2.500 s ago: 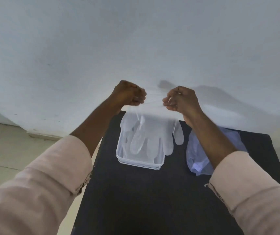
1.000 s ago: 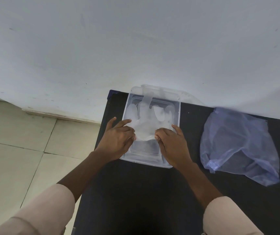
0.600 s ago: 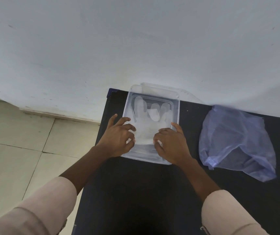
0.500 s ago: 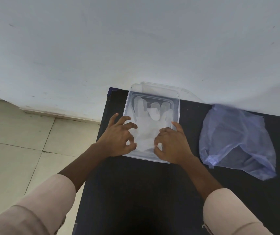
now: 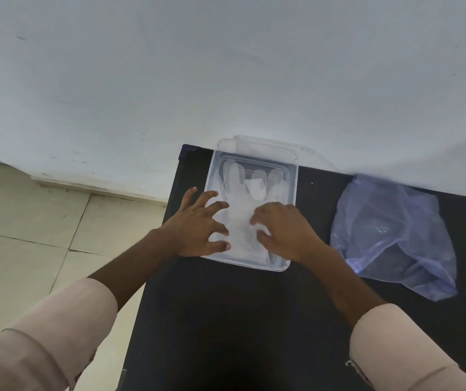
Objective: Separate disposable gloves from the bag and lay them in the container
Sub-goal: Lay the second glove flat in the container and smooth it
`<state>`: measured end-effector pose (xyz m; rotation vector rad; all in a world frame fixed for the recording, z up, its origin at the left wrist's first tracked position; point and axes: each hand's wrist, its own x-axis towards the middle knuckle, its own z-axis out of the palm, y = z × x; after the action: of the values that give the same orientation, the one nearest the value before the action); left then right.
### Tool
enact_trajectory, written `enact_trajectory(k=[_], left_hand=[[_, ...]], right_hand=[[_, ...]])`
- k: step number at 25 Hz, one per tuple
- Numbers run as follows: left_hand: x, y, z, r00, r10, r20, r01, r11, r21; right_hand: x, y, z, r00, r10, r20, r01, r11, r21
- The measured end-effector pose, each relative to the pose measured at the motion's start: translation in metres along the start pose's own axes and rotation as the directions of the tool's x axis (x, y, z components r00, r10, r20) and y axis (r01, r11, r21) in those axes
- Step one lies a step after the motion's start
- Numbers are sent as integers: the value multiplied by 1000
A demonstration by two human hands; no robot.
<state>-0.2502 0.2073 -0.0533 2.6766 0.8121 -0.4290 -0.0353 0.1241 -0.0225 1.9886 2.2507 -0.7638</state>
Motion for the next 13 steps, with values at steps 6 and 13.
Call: enact_trajectory(k=[6,13], left_hand=[[-1,-3,2,1000,-5,-15,5,1000,-9],[3,2,3,997,25,-66,-29,998,-62]], right_hand=[[42,-19,-9,966,258,24,-258,966,27],[58,-8,-8,942,332,47,-335,940,72]])
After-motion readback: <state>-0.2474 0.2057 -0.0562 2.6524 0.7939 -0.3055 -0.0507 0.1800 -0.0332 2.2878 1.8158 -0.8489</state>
